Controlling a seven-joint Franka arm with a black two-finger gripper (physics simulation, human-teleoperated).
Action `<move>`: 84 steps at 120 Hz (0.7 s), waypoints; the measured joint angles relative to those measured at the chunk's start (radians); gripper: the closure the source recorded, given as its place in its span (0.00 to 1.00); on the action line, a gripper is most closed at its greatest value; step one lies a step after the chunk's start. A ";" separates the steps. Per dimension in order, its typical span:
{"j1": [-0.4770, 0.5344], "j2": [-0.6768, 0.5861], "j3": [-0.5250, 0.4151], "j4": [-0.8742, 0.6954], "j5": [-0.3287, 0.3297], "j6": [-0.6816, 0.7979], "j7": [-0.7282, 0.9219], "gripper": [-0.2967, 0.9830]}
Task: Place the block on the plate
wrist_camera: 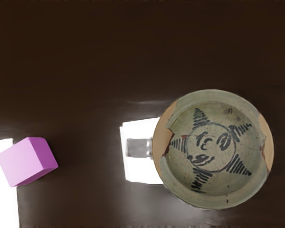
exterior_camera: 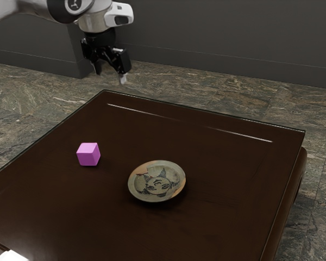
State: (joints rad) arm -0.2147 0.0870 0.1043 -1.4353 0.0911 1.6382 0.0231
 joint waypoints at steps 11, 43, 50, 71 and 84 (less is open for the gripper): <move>-0.004 0.011 0.014 -0.014 0.000 0.007 0.003 0.23; 0.249 0.226 0.032 -0.092 -0.065 0.132 -0.035 0.23; 0.277 0.265 0.032 -0.122 -0.093 0.175 -0.044 0.23; 0.326 0.369 0.056 -0.152 -0.163 0.272 -0.078 0.23; 0.333 0.383 0.082 -0.240 -0.217 0.350 -0.100 0.23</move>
State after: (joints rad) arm 0.1184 0.4696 0.1860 -1.6751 -0.1255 1.9886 -0.0766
